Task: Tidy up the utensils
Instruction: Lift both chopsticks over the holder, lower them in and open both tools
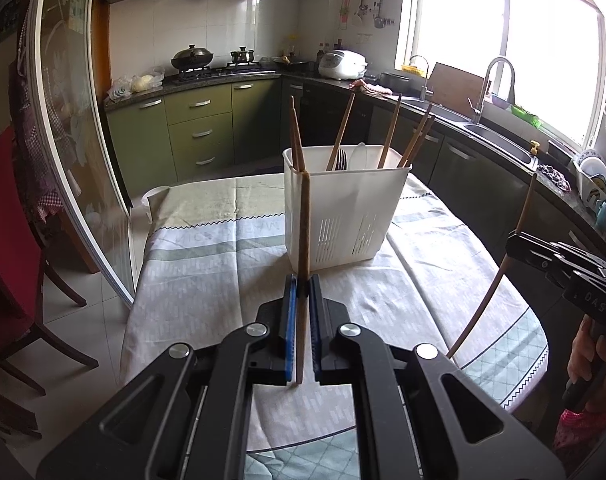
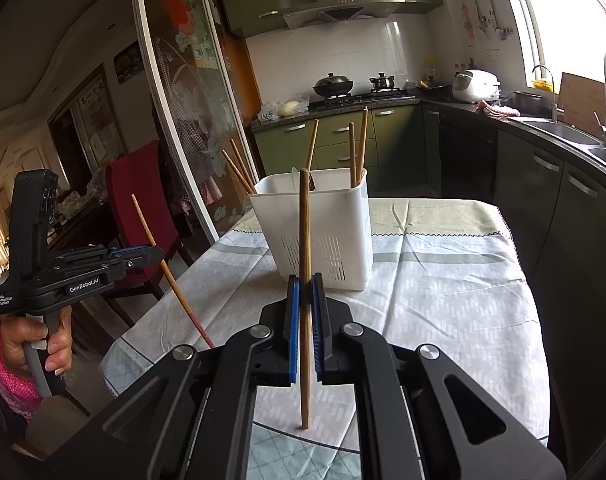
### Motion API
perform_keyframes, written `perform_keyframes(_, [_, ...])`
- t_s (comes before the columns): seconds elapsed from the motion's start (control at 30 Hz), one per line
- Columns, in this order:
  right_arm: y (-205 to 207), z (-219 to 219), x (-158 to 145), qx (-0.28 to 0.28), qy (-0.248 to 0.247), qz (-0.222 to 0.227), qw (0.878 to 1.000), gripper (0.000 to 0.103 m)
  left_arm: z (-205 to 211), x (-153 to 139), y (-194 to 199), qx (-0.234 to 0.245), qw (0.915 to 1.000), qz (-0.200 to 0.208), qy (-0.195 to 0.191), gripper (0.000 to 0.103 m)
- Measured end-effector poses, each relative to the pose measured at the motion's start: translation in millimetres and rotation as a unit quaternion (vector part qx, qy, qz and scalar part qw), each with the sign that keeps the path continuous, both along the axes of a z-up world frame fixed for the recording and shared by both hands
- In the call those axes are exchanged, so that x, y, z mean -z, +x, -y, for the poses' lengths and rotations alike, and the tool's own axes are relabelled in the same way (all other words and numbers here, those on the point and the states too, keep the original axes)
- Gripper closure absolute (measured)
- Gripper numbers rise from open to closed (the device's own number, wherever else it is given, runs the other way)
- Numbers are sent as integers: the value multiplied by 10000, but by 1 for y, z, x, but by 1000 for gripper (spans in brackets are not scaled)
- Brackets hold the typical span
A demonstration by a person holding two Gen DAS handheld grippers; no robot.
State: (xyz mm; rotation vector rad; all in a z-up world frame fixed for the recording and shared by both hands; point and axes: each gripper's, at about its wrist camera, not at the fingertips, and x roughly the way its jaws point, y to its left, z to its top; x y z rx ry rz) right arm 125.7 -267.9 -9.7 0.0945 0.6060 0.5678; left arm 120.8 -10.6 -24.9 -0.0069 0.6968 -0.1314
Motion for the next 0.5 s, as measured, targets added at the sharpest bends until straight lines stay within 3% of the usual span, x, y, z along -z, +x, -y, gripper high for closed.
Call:
perform_keyframes(0.3, [2,-3,-9,-82,-32,120,9999,96,1,-14,-3,34,9998,197,12,97])
perform_keyframes(0.5, [7,-6,-46,-189,-21,458,9988,96,5,-38,3,166,9995,280,-19,97])
